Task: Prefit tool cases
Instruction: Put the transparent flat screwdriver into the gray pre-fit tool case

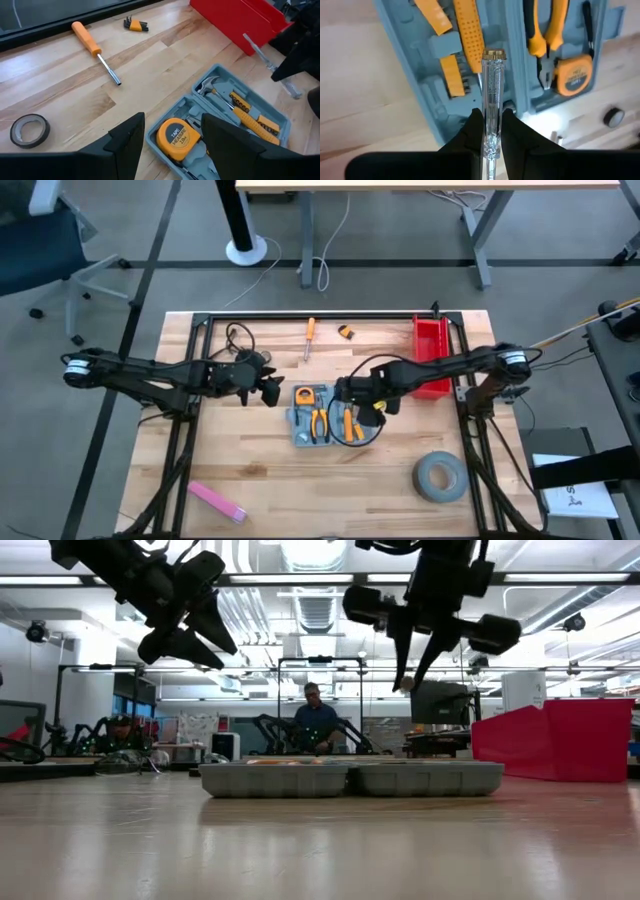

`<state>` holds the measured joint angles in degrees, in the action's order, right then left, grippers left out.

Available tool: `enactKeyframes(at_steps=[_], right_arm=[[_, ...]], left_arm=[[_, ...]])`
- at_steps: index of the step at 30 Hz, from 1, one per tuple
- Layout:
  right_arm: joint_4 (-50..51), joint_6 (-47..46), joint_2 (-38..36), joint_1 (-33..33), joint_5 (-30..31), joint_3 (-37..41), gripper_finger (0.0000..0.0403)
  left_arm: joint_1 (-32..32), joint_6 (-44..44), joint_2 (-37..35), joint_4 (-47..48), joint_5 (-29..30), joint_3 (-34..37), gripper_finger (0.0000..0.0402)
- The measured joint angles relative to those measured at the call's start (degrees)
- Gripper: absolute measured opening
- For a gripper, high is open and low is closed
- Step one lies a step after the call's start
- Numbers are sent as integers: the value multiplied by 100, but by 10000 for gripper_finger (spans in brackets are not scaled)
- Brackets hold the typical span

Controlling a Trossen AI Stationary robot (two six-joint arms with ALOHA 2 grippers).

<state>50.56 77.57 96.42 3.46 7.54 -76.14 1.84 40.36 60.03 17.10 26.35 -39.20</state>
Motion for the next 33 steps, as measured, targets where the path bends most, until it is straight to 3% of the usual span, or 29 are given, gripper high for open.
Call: enactKeyframes(at_steps=[6, 22, 33], right_arm=[[-441, 541, 182, 28, -371, 0, 24], [-1414, 571, 860, 245, -1326, 0, 25], [-1558, 537, 1150, 267, -1353, 29, 27]], left_arm=[[1, -37, 0, -20, 2, 0, 204], [0, 79, 2, -102, 2, 0, 204], [0, 111, 0, -121, 4, 0, 204]])
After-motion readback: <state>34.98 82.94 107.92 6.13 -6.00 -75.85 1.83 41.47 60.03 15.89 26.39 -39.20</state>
